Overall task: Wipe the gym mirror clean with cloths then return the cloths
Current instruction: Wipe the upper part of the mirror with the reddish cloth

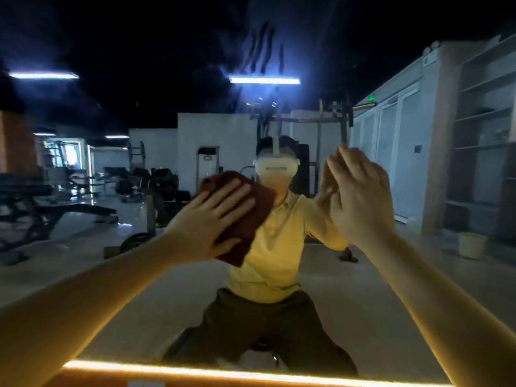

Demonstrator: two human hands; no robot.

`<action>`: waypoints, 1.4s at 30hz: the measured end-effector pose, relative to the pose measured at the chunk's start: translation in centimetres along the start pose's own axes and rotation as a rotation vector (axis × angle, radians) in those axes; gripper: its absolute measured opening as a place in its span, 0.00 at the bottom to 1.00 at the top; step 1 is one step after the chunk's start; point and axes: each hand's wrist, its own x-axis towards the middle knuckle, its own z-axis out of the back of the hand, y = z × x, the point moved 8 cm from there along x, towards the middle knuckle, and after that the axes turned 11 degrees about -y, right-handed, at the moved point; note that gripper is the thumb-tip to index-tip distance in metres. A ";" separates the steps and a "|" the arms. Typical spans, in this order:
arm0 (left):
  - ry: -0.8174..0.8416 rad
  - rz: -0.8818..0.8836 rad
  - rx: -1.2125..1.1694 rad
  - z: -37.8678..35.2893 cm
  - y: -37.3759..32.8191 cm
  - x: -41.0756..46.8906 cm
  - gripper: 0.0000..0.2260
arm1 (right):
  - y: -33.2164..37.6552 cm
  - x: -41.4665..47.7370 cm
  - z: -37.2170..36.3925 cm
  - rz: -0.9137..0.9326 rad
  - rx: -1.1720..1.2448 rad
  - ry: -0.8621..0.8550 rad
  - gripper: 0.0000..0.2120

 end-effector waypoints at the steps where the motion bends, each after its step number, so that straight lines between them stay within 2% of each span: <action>1: 0.001 0.133 0.029 1.1 3.7 -0.7 0.37 | -0.3 0.5 -0.1 -0.028 0.022 -0.036 0.27; 4: -0.056 0.567 0.069 3.9 10.5 1.5 0.38 | -0.2 -0.1 -1.3 -0.030 0.096 -0.120 0.30; 6: -0.169 0.781 0.080 4.5 9.0 6.3 0.37 | -0.3 -0.7 -2.2 0.013 0.129 -0.139 0.30; 7: -0.213 0.817 0.072 4.3 6.9 9.0 0.37 | -0.7 -0.8 -2.4 0.049 0.138 -0.141 0.30; 8: -0.238 0.792 0.063 3.9 4.0 11.5 0.37 | -1.1 -0.6 -2.4 0.096 0.148 -0.140 0.30; 10: -0.230 0.613 0.042 2.0 -3.0 15.2 0.36 | -2.3 0.1 -1.8 0.176 0.189 -0.152 0.29; 13: -0.130 0.343 -0.017 0.0 -10.1 16.5 0.36 | -4.3 1.7 0.0 0.130 0.325 -0.263 0.26; 15: -0.067 0.181 0.013 0.1 -9.8 16.0 0.37 | -4.6 2.3 0.9 0.096 0.357 -0.303 0.24; 18: 0.006 -0.024 0.138 1.2 -4.8 14.7 0.38 | -3.9 2.2 0.9 0.131 0.360 -0.301 0.17; 20: -0.020 0.032 0.153 2.4 -0.4 14.5 0.37 | -3.8 2.0 0.7 0.145 0.345 -0.314 0.14; 23: -0.153 0.330 0.133 4.0 4.5 14.2 0.35 | -3.7 2.0 0.3 0.140 0.344 -0.355 0.16; 25: -0.253 0.585 0.106 4.4 5.6 13.5 0.35 | -3.4 2.7 0.5 0.131 0.329 -0.388 0.17; 27: -0.297 0.696 0.094 3.4 3.4 12.0 0.35 | -2.3 4.1 0.6 0.139 0.288 -0.410 0.17; 28: -0.272 0.635 0.085 2.5 1.2 11.4 0.36 | -1.7 5.2 0.6 0.138 0.264 -0.410 0.18; 31: -0.110 0.212 0.099 0.7 -3.6 9.7 0.38 | -1.0 8.9 0.9 0.127 0.198 -0.412 0.19; 34: -0.039 -0.154 0.117 1.4 -0.7 11.3 0.40 | -1.4 12.0 1.1 0.100 0.136 -0.413 0.22; 36: -0.031 -0.260 0.108 2.5 3.2 14.7 0.40 | -1.5 12.8 0.8 0.093 0.121 -0.421 0.23; 37: -0.044 -0.247 0.119 3.3 5.8 16.9 0.40 | -1.6 12.8 0.6 0.093 0.120 -0.430 0.24; 39: -0.113 -0.077 0.165 5.6 11.8 21.9 0.40 | -1.8 12.5 0.0 0.099 0.106 -0.457 0.24; 42: -0.267 0.439 0.138 9.7 19.7 26.4 0.37 | -2.2 12.3 -0.5 0.114 0.118 -0.491 0.24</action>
